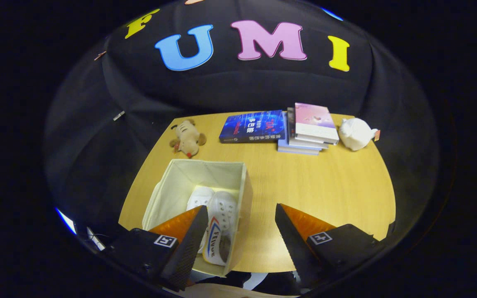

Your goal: Open the storage box then place both shoes into the box .Put the left shoe in first, then the right shoe, with the right side of both shoes facing outward in a uniform manner.

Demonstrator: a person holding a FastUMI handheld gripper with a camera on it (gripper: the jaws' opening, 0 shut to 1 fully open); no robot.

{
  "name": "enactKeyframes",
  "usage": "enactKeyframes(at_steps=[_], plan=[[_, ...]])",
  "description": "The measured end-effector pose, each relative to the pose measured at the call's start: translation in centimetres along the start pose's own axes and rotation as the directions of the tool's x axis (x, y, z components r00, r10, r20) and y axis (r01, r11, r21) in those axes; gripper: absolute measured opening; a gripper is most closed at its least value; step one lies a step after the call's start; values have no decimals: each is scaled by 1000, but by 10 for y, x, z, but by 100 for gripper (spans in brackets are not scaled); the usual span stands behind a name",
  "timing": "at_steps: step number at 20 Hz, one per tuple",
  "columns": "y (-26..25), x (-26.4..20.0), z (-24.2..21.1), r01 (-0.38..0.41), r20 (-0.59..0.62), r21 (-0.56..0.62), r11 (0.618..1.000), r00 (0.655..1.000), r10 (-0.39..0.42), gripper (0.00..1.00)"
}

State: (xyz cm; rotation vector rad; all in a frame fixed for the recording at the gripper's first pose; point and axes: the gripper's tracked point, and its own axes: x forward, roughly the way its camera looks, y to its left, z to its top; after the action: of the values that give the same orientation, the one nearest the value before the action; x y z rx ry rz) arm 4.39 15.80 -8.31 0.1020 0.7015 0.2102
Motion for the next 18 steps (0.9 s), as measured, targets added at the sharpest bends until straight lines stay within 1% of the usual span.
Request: enactKeyframes(at_steps=[4,6,8,10,13,15,18], plan=[[-32,-31,46,38,160,-5,999,986,-37,99],[-45,-49,69,42,235,-8,999,971,-39,99],[-54,-67,92,34,316,-6,999,948,-30,99],[-63,-86,115,29,410,-14,999,912,-21,99],[-87,-117,148,60,536,-34,998,843,-33,99],[-101,-134,163,71,592,-46,996,805,-31,98],[-116,-148,174,41,656,-60,997,755,8,99]])
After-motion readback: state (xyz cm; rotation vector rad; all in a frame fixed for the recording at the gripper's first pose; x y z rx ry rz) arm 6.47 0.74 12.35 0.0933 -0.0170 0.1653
